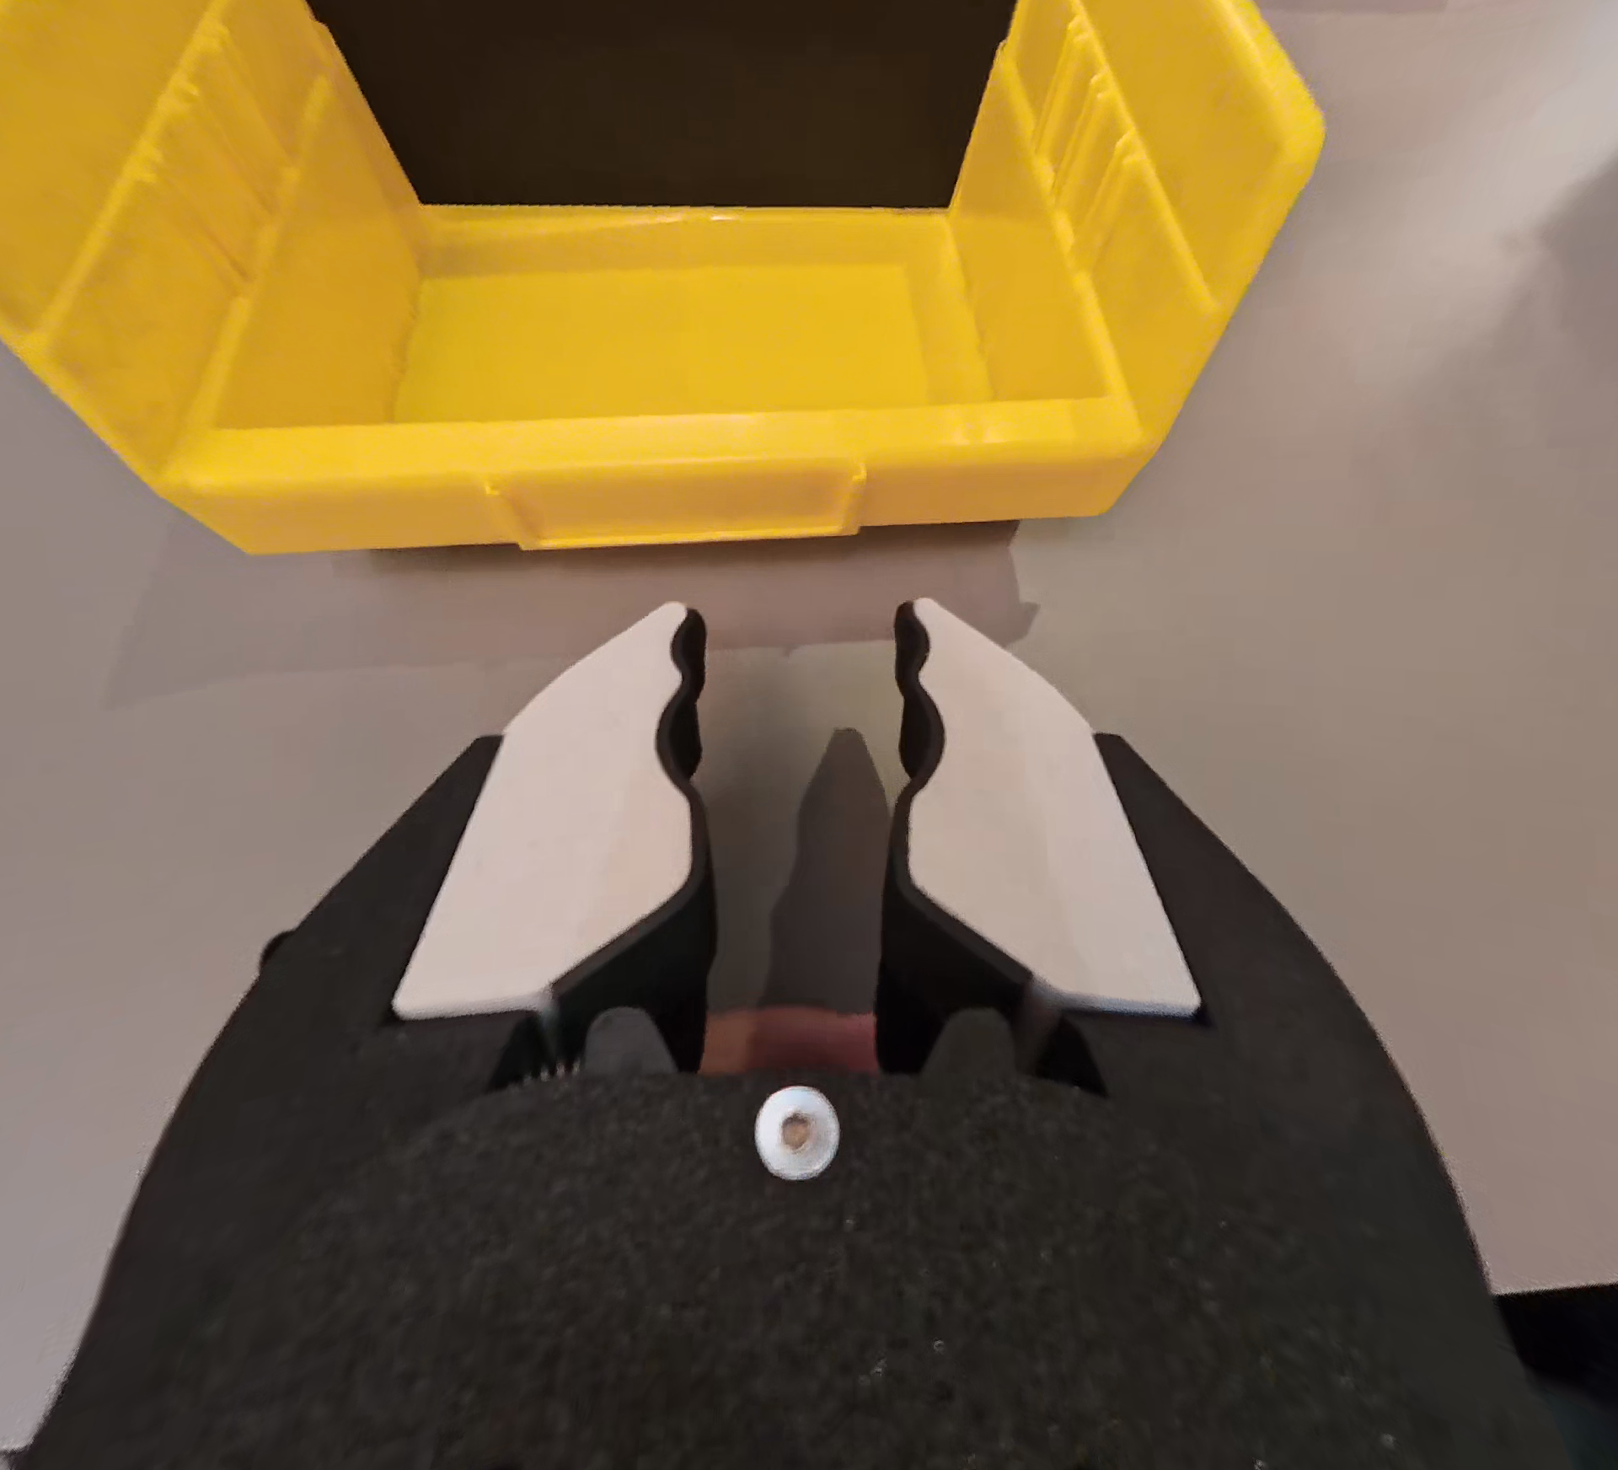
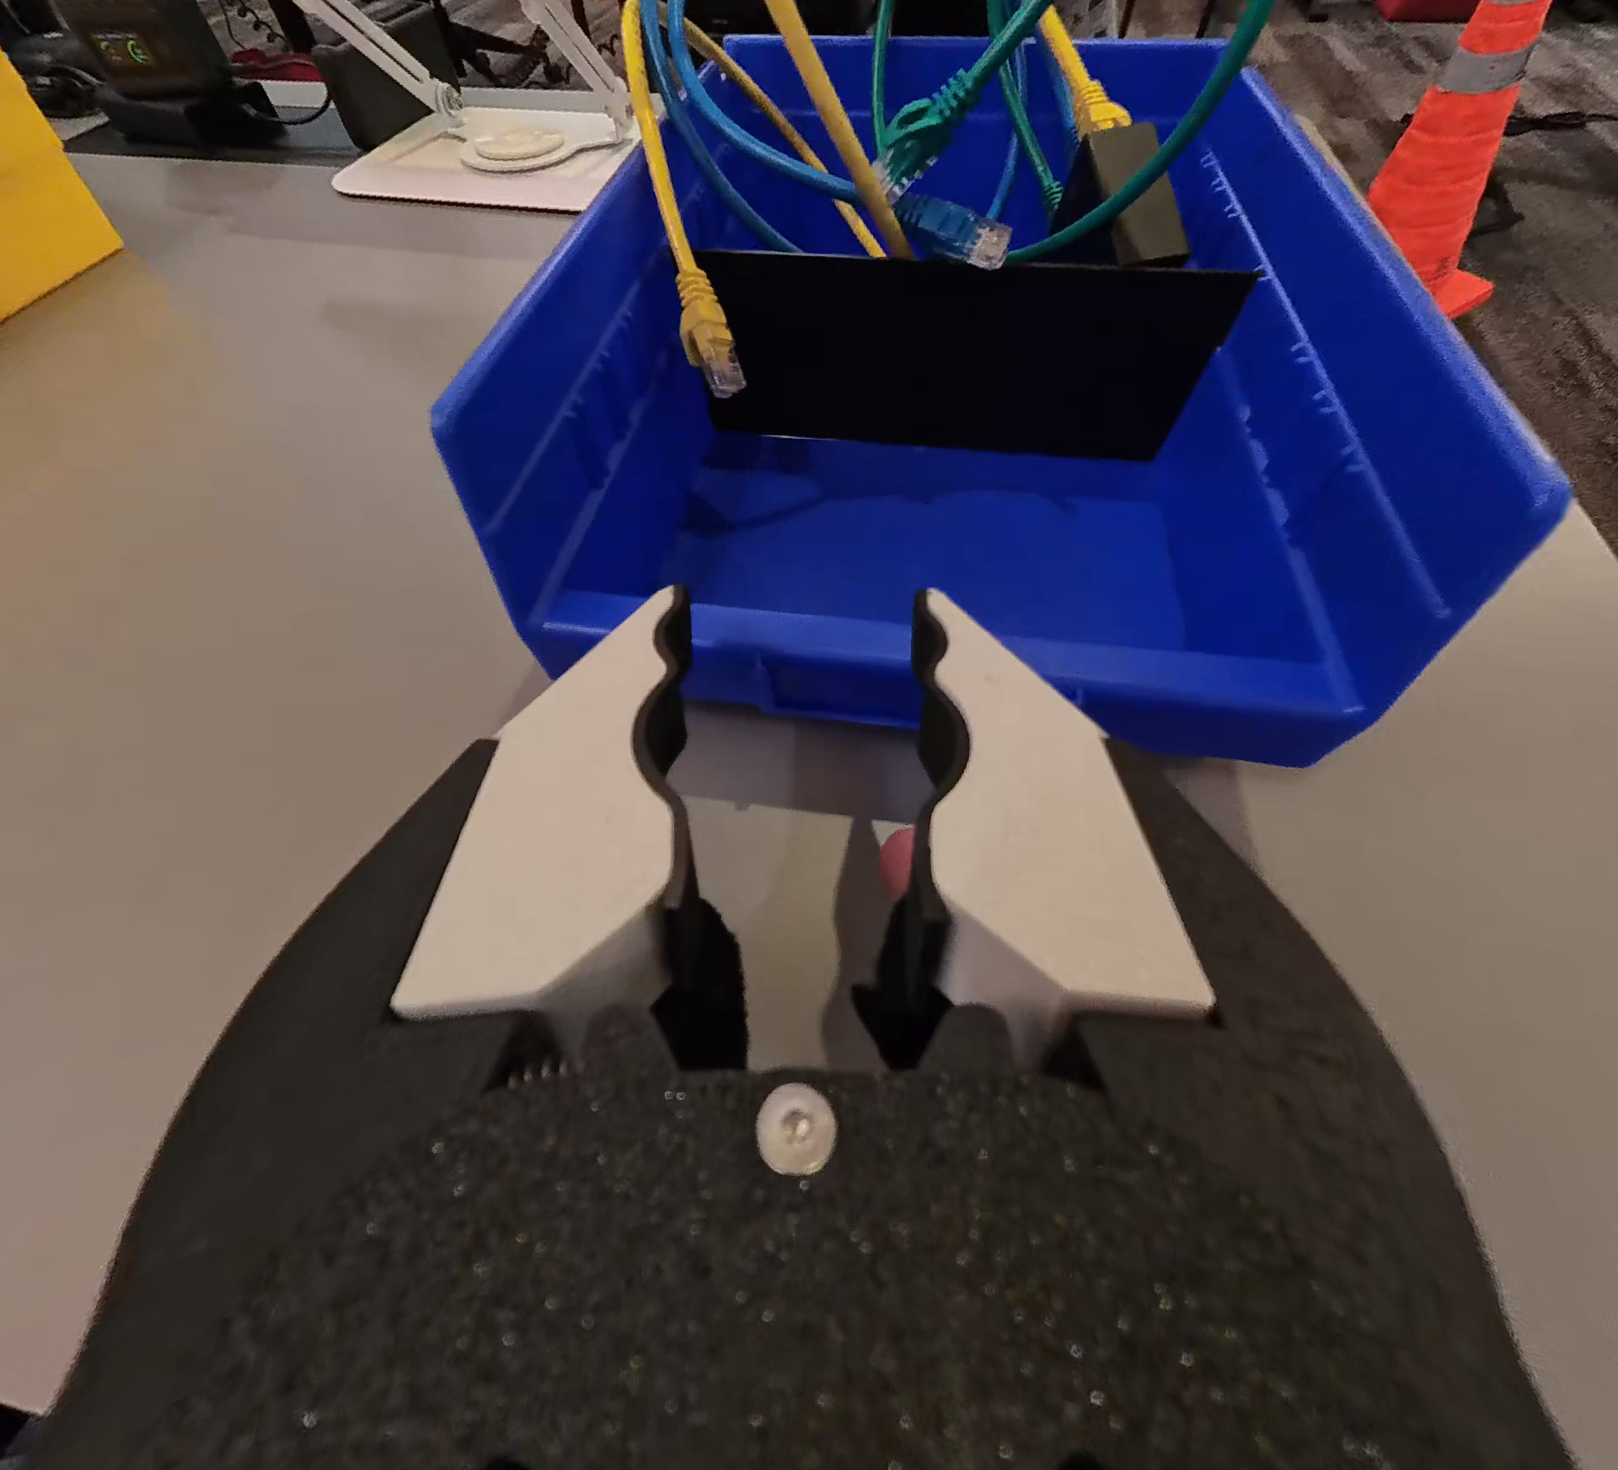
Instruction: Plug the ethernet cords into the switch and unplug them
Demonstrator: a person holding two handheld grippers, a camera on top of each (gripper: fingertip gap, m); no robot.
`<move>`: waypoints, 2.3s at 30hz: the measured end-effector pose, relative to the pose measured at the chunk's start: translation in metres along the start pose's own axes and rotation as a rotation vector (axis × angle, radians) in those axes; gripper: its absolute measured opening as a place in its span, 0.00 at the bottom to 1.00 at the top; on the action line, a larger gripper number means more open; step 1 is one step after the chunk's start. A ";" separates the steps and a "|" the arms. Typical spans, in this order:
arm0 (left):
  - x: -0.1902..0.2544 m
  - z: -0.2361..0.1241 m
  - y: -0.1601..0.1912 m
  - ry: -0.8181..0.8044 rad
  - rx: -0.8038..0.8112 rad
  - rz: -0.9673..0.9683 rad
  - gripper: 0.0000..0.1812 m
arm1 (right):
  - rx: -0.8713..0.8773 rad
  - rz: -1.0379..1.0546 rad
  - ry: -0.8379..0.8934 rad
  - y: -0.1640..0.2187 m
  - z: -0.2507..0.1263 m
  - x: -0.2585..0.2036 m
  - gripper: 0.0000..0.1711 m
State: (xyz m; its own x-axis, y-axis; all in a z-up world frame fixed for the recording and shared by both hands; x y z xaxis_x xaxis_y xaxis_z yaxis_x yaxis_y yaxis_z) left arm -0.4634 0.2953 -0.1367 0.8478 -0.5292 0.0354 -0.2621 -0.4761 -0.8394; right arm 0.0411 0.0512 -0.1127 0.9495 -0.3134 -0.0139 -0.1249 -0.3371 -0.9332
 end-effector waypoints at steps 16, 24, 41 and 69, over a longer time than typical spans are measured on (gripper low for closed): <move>-0.015 -0.002 0.001 -0.044 -0.020 -0.023 0.24 | -0.050 0.030 -0.036 0.006 0.009 -0.010 0.29; 0.009 -0.003 -0.001 0.023 -0.024 0.068 0.26 | 0.041 -0.049 -0.198 -0.011 0.001 -0.065 0.30; 0.141 -0.023 0.000 0.393 0.137 0.352 0.33 | 0.087 -0.119 -0.416 -0.019 -0.023 -0.156 0.30; 0.271 0.025 -0.036 0.319 0.138 0.234 0.05 | 0.087 -0.056 0.271 -0.005 -0.019 -0.083 0.01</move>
State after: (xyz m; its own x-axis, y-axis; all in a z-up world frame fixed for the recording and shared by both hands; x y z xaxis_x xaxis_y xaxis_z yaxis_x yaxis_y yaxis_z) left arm -0.2128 0.1867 -0.1105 0.5818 -0.8131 -0.0174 -0.3485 -0.2300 -0.9086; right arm -0.0422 0.0625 -0.0998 0.8414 -0.5260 0.1239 -0.0382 -0.2866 -0.9573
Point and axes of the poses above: each gripper's, where its closed fingertips meet, z out along the fingers, y out of its underside, x = y × z across the jaws, the point moved 6 cm from there along -z, back along the fingers, and after that the axes turned 1 degree about -z, right-handed, at the moved point
